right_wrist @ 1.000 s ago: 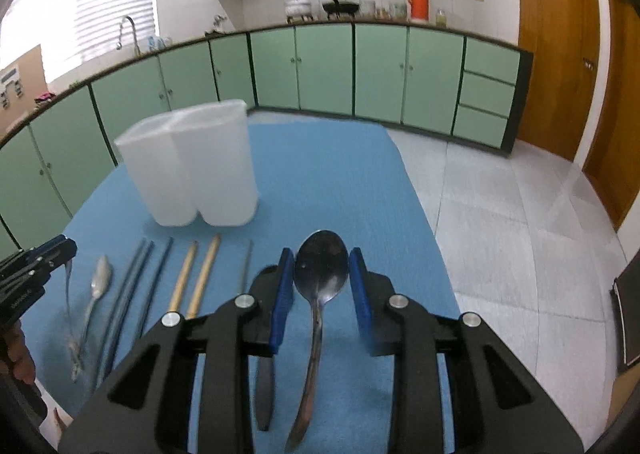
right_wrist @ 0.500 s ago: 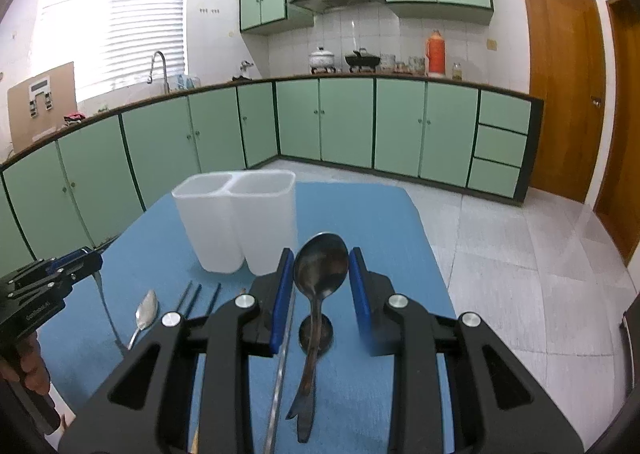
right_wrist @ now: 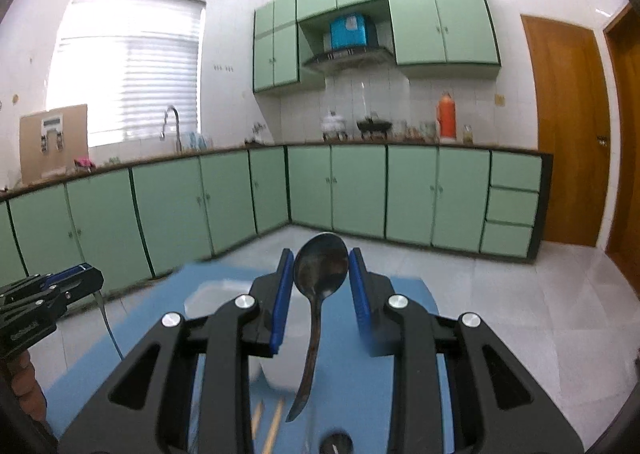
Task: Organize utensils
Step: 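Carry both spoons over the white holder and open both tools to drop them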
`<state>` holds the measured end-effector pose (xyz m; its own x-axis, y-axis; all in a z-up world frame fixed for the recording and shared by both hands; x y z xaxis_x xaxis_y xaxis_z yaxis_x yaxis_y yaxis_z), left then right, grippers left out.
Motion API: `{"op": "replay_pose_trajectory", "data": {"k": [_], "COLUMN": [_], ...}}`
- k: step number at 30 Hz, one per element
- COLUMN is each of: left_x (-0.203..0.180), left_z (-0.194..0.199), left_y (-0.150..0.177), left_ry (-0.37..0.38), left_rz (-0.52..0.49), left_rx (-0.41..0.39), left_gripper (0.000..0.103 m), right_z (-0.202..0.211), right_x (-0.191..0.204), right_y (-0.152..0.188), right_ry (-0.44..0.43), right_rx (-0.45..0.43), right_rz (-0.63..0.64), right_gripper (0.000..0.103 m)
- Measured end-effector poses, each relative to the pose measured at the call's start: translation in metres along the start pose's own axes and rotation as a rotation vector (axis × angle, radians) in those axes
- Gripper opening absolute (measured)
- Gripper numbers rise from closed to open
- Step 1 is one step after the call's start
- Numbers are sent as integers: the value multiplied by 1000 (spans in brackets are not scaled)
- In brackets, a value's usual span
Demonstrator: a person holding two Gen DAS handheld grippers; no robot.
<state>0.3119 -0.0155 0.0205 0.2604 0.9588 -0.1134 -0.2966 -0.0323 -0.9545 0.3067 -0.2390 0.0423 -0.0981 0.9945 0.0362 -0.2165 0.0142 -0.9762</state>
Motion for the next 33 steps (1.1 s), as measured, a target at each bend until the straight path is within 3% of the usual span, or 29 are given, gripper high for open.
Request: {"op": "replay_pose_trajectory", "data": {"k": [5,10,18,28,33], "left_x": [-3,1,10,23,26], "left_z": [-24,-73,-140,-161,-155], "left_y": [-40,-55,-16,23,27], "left_ry": [3,12,4,-15,-16], "left_rz": [-13,14,32,24,22], "left_rx": [-68,-89,24,116,116], "left_gripper": [25,25,25,26,29], "right_z": [-34,-75,-133,-139,-131], "right_x": [3,5,11,26,24], "right_y": [-31,-33,23,61,62], "right_ry": [-2,11,0,-54,-46], "right_rx": [-73,-81,67,162,148], "right_rz": [1,12,33,9,0], "right_gripper": [27,27,27,28,37]}}
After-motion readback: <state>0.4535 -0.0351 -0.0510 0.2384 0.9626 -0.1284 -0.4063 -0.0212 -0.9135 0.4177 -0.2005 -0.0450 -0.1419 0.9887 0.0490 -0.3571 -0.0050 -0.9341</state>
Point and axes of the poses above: each gripper's, at about its wrist camera, not at the fingertips, and z roughly against the way its jaws point, x to its left, y to its underside, the point moved 10 cm from there along -z, roughly the way its jaws point
